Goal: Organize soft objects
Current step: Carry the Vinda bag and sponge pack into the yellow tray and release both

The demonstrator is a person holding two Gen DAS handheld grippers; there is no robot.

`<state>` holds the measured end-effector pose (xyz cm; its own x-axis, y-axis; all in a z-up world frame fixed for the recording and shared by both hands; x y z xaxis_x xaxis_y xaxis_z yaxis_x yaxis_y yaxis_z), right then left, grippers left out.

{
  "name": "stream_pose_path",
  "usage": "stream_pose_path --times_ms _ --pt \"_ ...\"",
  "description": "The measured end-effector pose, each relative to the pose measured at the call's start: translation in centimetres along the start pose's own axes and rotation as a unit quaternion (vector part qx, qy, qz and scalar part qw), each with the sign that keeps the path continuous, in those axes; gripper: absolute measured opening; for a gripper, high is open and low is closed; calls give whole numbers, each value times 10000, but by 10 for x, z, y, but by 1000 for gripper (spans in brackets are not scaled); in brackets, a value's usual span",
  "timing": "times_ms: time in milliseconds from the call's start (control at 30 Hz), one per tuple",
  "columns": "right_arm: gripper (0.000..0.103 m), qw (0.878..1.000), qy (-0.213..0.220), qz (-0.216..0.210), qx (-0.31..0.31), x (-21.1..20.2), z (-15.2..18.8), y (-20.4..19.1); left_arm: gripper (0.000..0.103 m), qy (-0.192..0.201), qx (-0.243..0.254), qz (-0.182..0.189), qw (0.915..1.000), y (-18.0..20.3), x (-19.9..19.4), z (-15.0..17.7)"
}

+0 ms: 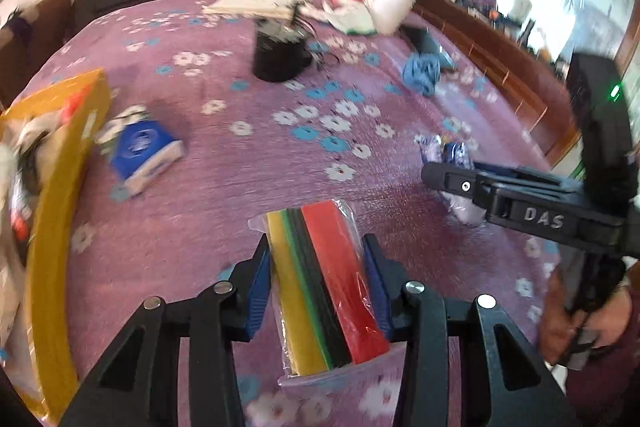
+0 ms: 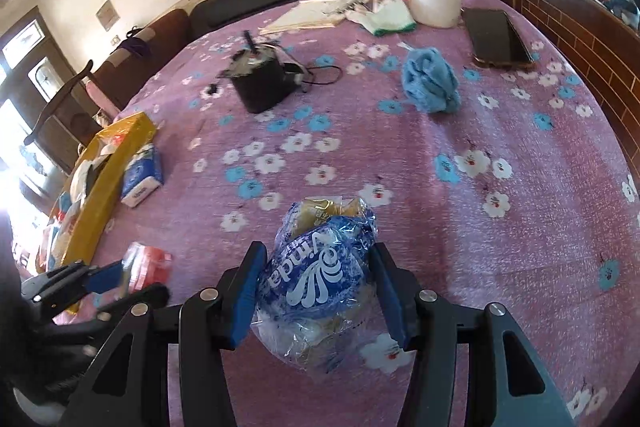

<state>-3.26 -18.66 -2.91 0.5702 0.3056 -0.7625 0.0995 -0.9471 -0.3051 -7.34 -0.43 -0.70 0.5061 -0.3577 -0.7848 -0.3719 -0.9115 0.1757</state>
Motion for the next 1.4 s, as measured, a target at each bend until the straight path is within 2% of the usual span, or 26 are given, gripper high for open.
stream_pose_path --times_ms 133,333,433,633,867,933,1000,1067,1200,1300,1400 --pt "57 9996 103 -78 -242 -11 -3 -29 42 335 -332 -19 9989 -31 -42 4" --pt "57 9969 148 -402 -653 -17 -5 -94 42 920 -781 -703 9902 -102 -109 15" --pt "57 9945 101 -569 -877 -15 -5 -128 42 1033 -1075 -958 9842 -136 -128 24" --pt "57 9886 39 -817 -1262 -6 0 -190 42 957 -1554 -1260 9751 -183 -136 50" --pt "57 9833 -13 -910 -1573 3 3 -234 42 876 -1775 -1222 9726 -205 -115 54" --pt "58 9823 -15 -916 -1632 6 1 -242 45 924 -1810 -1298 9705 -211 -112 50" --pt "58 9816 -21 -923 -1669 9 0 -248 59 906 -1887 -1290 9693 -215 -109 48" --pt "58 9810 -51 -929 -1701 12 -1 -254 62 960 -1966 -1200 9684 -217 -110 48" --pt "58 9794 -157 -910 -1794 24 -2 -267 71 1126 -1885 -1262 9674 -213 -123 49" --pt "58 9778 -267 -940 -1854 36 -1 -280 76 1248 -1756 -1560 9640 -211 -139 51" --pt "58 9757 -354 -981 -1925 47 -2 -296 84 1403 -1703 -1986 9549 -213 -158 55"
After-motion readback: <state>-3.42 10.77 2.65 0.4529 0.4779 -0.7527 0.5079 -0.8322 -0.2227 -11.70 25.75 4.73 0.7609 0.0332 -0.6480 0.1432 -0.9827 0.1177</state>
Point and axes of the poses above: each gripper's, at about its wrist camera, not at the fingertips, and x roughly the way its jaws point, y to its right, z to its underside, the point moved 6 cm from there along x, roughly the way its jaws point, and after that the axes turned 2 degrees about x, right-handed, at the moved point
